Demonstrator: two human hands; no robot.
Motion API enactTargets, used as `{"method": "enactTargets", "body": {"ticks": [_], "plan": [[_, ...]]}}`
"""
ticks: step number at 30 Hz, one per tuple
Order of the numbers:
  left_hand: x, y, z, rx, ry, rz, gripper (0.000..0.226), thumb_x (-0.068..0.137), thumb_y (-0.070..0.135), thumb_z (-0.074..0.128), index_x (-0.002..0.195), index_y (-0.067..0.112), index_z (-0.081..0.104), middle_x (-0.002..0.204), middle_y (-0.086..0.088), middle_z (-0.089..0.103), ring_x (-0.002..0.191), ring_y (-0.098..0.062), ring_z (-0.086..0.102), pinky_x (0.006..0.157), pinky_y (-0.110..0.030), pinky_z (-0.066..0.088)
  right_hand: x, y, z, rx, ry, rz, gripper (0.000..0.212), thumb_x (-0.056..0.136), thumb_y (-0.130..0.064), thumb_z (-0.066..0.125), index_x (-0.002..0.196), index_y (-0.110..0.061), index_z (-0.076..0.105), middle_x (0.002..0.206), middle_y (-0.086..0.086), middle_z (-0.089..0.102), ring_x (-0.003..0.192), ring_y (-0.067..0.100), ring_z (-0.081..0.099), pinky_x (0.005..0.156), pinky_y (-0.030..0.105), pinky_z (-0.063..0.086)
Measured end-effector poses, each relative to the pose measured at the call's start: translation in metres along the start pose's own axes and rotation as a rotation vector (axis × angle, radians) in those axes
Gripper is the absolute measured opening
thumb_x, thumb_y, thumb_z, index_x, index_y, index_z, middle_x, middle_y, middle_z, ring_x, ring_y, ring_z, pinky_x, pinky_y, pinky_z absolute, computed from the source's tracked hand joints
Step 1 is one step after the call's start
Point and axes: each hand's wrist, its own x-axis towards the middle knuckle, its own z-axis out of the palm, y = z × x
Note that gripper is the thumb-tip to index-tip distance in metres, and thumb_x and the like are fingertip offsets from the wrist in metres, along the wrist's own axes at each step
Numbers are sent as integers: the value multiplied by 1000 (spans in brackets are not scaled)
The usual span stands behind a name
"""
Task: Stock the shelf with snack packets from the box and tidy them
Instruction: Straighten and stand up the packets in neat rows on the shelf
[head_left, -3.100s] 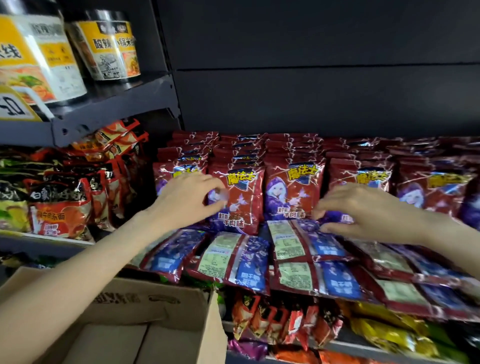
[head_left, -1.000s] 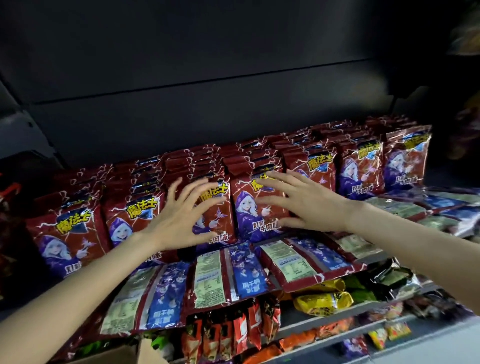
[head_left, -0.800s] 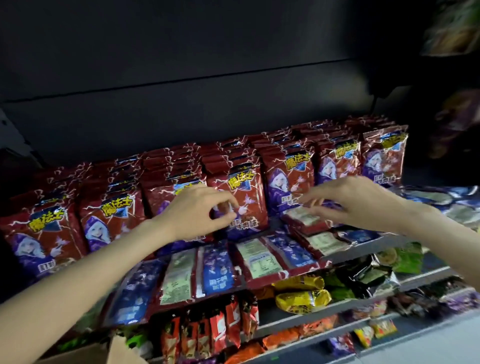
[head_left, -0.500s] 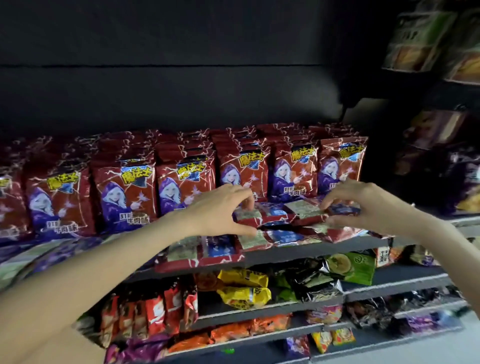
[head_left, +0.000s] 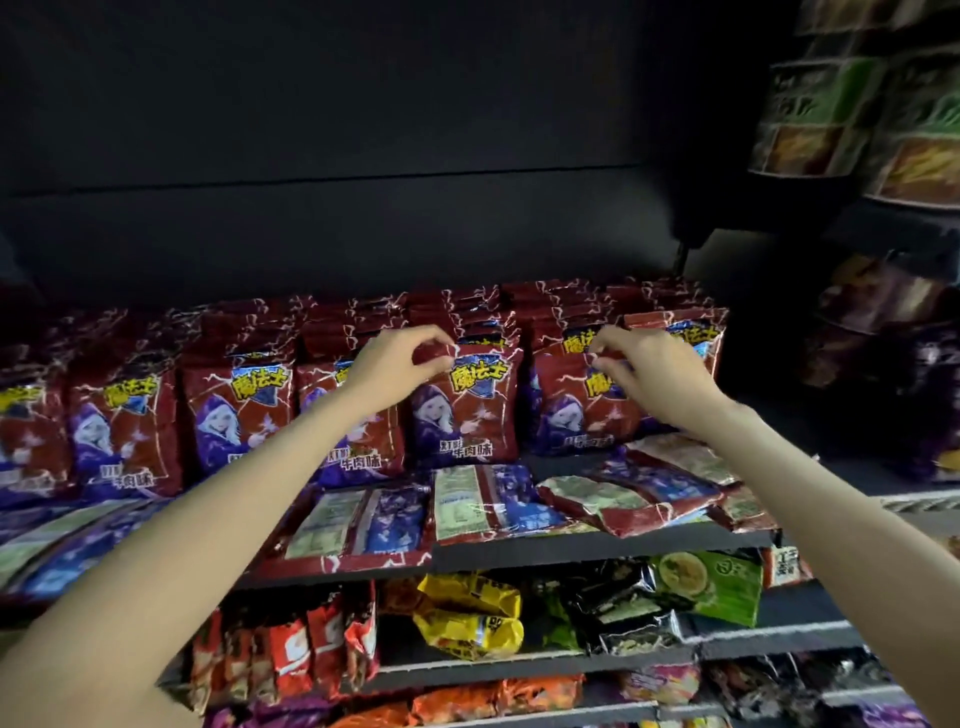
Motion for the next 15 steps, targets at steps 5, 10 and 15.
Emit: {"method": "enactTargets", "body": {"ticks": [5,10,15], "plan": [[22,-1,19,116,76,22,24,92,39,55,114,29,59,93,0,70,40,-7,45,47,-24,42,44,4,17,7,-12,144,24,95,-24,54,115,-13,61,99,15,69,92,34,64,72,35,44],[17,-15,28,273,196,148,33,92,33,56,123,22,55,121,-3,56,111,-25,53,90,-43,48,63,7,37,41,-121,200,20,95,-20,53,112,-14,60,100,17,67,92,34,63,83,39,50],[6,-27,34,525,75,640,49,91,51,45,136,33,38,149,-1,33,136,-20,27,112,-51,15,62,13,45,-104,15,75,29,90,-24,57,118,-17,57,126,9,49,120,30,41,101,42,33]]}}
